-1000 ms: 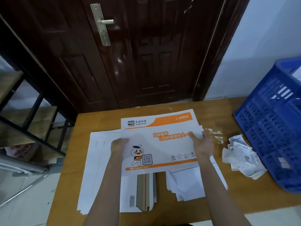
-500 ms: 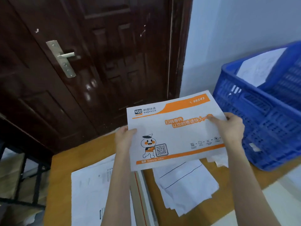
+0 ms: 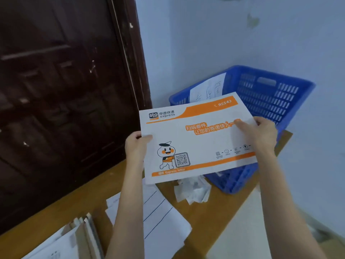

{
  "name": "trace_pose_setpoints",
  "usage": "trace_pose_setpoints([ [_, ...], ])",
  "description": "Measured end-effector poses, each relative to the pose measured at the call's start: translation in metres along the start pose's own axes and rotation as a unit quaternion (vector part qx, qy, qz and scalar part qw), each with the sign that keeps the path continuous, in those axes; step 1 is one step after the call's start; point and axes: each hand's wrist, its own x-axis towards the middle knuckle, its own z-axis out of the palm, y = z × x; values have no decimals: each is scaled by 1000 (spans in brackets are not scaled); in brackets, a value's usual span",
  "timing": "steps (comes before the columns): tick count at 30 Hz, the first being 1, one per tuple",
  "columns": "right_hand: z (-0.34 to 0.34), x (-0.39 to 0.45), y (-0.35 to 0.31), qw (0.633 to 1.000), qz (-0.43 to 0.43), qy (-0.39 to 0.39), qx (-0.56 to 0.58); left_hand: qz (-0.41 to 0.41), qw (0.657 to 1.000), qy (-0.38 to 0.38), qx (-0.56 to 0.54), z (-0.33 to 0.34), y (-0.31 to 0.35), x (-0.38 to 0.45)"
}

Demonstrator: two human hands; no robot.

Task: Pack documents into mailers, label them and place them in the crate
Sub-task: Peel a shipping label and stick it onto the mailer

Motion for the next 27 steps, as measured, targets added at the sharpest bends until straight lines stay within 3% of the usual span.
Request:
trace_pose_setpoints([
  [10, -88, 143, 63, 1000, -25, -15, 10, 36, 999, 17, 3, 173, 15, -39],
  [19, -112, 246, 78, 999, -25, -27, 0, 11, 1000, 20, 18, 268, 41, -17],
  [27, -88, 349, 68, 996, -14, -84, -38, -27, 977, -111, 179, 313, 77, 68],
])
